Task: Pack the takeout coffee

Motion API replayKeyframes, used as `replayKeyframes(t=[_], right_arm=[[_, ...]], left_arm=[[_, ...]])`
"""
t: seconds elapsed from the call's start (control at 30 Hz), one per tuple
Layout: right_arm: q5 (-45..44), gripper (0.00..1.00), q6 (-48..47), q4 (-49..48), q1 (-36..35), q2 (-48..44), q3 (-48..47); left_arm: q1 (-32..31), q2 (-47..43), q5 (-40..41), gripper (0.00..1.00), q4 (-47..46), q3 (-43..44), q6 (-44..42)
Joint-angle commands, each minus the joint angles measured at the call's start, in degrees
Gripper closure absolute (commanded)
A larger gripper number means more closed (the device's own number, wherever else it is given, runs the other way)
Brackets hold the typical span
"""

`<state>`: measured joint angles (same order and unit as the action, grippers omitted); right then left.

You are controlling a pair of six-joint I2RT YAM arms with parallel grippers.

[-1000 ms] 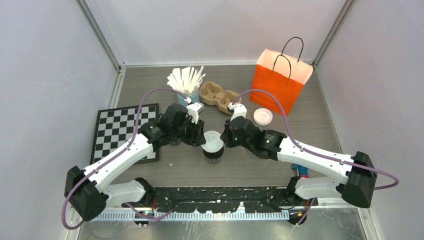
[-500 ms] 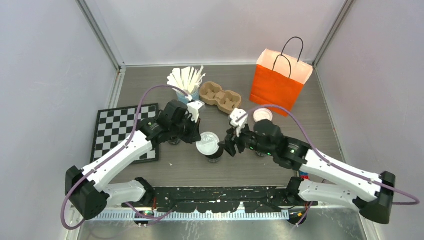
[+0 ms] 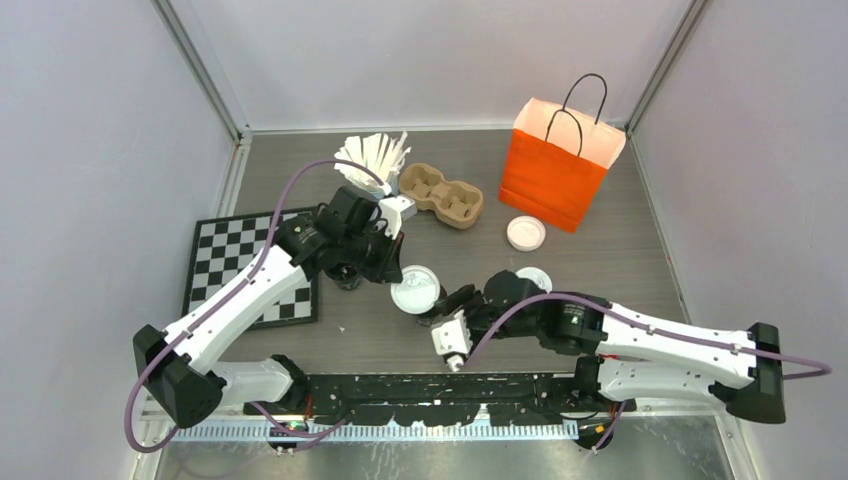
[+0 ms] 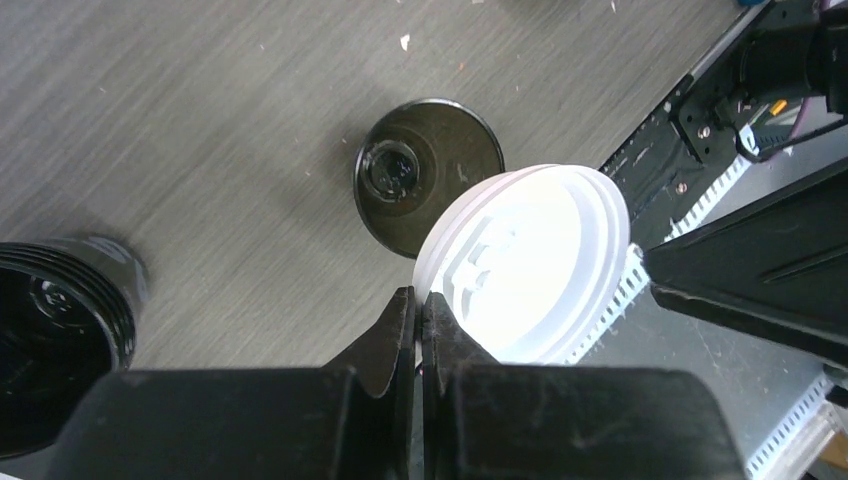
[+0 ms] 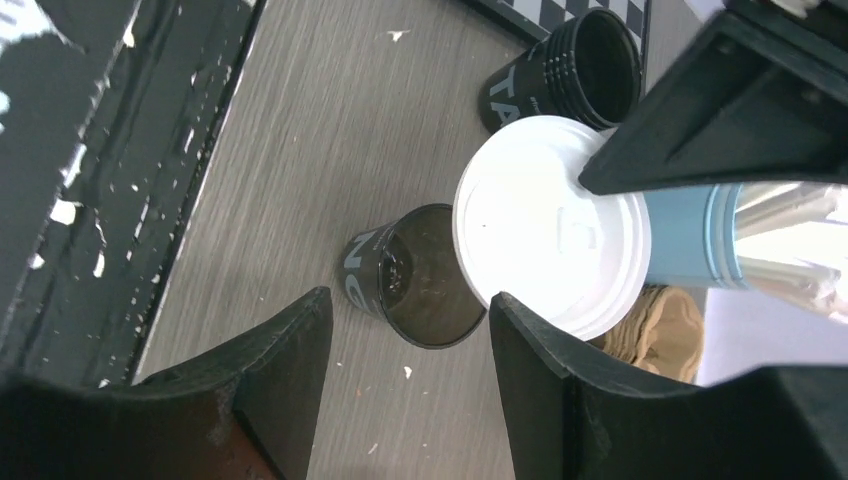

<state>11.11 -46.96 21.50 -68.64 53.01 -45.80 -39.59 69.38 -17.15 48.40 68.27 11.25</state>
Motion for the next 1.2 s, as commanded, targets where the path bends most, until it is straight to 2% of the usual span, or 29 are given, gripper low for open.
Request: replayKeyframes(t=[0.0, 0.17, 0.3, 0.57, 0.7, 0.73, 0.8, 0.87, 0.9, 1.0, 1.07, 1.17], right_arm=[[-10.22, 0.38, -10.25, -1.81, -4.75, 1.88, -1.30], [-18.81, 0.44, -14.24, -5.34, -9.28, 4.77, -0.80], [-20.40, 0.48, -14.48, -4.77, -10.45, 8.05, -1.35], [-23.01, 0.63, -13.95, -9.66, -11.56, 13.53, -0.99], [-22.53, 0.94, -10.87, -13.06, -11.65, 14.86, -0.66], [-21.44, 0.99, -8.59, -13.38, -11.68, 14.80, -0.82], [-19.11, 1.00, -2.81, -15.45, -11.68, 14.60, -0.80], [-18.55, 1.00, 6.46, -20.36, -11.60, 14.11, -0.51], [-19.45, 1.00, 12.99, -23.90, -11.64, 13.59, -0.35], [-21.46, 1.00, 26.07, -26.34, -11.44, 12.96, -1.73], [-21.38, 1.00, 34.26, -25.47, -10.94, 12.80, -3.34], [-13.89, 1.00, 47.43, -27.98, -7.41, 10.70, -2.14]], left_arm=[[0.31, 1.11, -3.58, 1.00, 3.85, 1.98, -1.31], [0.31, 2.17, -3.53, 1.00, 5.16, 1.84, -1.99], [0.31, 2.68, -3.32, 1.00, 5.83, 2.15, -2.06], [0.31, 2.42, -4.56, 1.00, 5.09, 1.28, -1.18], [0.31, 1.70, -5.09, 0.99, 4.29, 0.21, -0.32], [0.31, 1.46, -4.58, 0.93, 4.21, 0.24, -0.31], [0.50, 0.44, -1.92, 0.74, 3.58, 0.91, -0.85], [1.40, -1.06, 2.03, 0.55, 2.29, 2.25, -1.13], [2.27, -2.05, 3.48, 0.50, 1.21, 2.91, -1.14], [5.76, -6.12, 4.40, 0.38, -3.86, 3.59, -0.13], [8.29, -8.96, 3.92, 0.33, -7.92, 2.76, 1.14], [11.70, -12.51, 1.34, 0.32, -13.17, 0.12, 2.62]])
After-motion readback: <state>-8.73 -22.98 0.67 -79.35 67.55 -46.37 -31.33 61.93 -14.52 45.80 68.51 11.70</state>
